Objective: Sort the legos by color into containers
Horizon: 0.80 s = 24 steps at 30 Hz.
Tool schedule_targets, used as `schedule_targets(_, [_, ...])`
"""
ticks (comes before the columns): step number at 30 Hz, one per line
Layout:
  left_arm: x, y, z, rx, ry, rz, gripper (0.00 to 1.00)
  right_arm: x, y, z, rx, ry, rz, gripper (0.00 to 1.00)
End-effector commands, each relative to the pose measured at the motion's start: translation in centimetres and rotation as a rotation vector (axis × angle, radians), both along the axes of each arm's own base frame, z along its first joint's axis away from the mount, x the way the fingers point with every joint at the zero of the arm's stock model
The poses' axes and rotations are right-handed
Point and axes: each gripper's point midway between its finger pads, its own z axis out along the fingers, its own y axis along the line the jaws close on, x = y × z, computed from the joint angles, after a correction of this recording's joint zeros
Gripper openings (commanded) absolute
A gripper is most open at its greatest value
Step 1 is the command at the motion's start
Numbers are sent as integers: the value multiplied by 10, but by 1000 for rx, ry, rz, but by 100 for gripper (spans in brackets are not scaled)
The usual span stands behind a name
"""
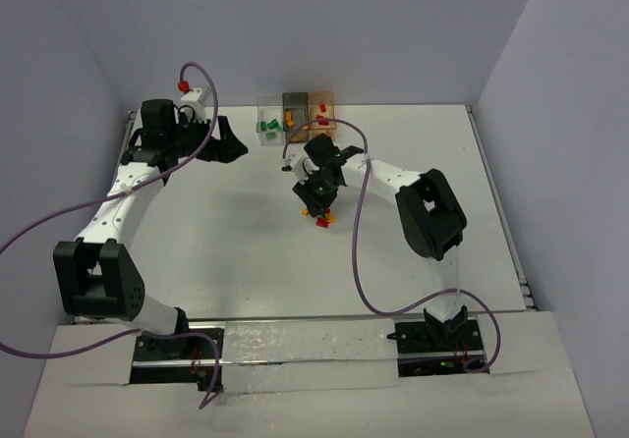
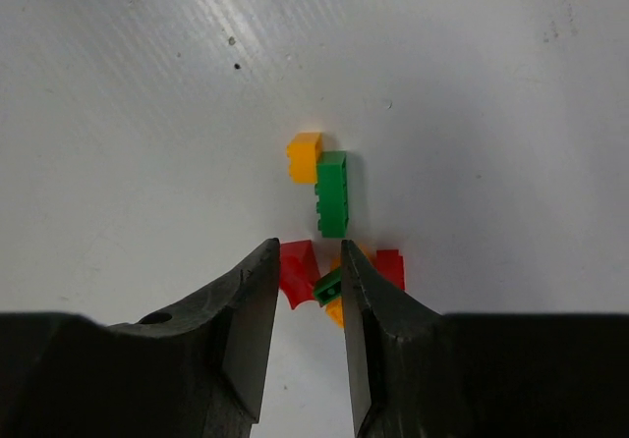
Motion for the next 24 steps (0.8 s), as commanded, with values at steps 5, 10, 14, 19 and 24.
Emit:
schedule_targets(5, [-1,-6,28,-19,-62,-37,99,32,15,0,-8,-91,-23,40])
schedule_targets(10, [0,-6,28,-18,-62,-39,99,32,15,-8,-33,-91,-9,40])
schedule_targets(14, [1,-6,26,-17,-56,-35,99,26,13,-12,-50,-90,11,29])
schedule_targets(19, [2,-5,24,-34,-49,-12,98,16,10,-14,-55,-82,33,23])
schedule_targets(24, [-1,-10,24,-90,-30,-1,94,14,12,5,-23,-106,32,2])
